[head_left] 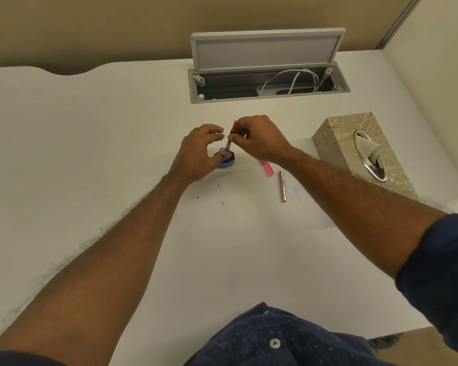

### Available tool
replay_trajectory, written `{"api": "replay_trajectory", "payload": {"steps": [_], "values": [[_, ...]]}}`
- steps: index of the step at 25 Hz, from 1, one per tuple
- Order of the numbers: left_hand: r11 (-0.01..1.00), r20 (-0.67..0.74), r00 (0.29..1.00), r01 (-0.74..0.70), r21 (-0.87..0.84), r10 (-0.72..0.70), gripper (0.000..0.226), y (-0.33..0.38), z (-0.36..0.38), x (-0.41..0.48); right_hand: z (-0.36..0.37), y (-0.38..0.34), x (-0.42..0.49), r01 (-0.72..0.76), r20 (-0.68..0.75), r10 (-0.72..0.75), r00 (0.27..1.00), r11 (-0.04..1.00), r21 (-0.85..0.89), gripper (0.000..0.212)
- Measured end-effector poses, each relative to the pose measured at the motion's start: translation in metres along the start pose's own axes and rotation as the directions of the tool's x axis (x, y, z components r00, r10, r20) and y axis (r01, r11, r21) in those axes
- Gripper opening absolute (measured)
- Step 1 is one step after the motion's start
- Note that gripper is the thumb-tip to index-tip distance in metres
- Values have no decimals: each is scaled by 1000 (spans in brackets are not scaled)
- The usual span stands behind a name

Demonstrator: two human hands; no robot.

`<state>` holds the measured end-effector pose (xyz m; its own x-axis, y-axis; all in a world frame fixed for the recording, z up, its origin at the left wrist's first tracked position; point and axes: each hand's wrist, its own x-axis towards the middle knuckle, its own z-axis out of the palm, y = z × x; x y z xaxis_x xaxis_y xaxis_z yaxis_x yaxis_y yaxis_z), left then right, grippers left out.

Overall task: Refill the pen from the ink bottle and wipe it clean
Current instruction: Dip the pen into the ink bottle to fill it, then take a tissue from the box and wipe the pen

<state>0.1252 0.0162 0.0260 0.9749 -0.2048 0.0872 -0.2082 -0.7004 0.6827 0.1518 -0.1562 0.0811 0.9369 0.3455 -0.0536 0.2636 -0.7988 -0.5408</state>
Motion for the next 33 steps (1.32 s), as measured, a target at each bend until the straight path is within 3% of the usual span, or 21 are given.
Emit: {"api": "replay_trajectory", "payload": {"steps": [6, 15, 19, 25, 29, 33], "values": [[999, -7, 1000, 8, -41, -8, 65, -15, -5, -17, 6, 7, -8, -60, -106, 71, 992, 993, 99, 27], [1000, -1, 1000, 29, -9, -29, 67, -13, -5, -14, 9, 10, -12, -81, -139, 100, 985, 987, 137, 26], [999, -52, 999, 11, -39, -13, 63, -15, -3, -16, 10, 15, -14, -123, -172, 175, 969, 954, 274, 23], [996, -120, 993, -3, -86, -8, 56, -17, 0, -29, 18, 25, -32, -254, -121, 491, 863, 628, 735, 16], [995, -139, 990, 12, -101, -26, 57, -20, 2, -39, 23, 28, -39, -314, 13, 618, 786, 381, 870, 13], [986, -248, 966, 33, -162, -73, 56, -13, 4, -49, 23, 23, -47, -342, 187, 644, 742, 125, 931, 11]]}}
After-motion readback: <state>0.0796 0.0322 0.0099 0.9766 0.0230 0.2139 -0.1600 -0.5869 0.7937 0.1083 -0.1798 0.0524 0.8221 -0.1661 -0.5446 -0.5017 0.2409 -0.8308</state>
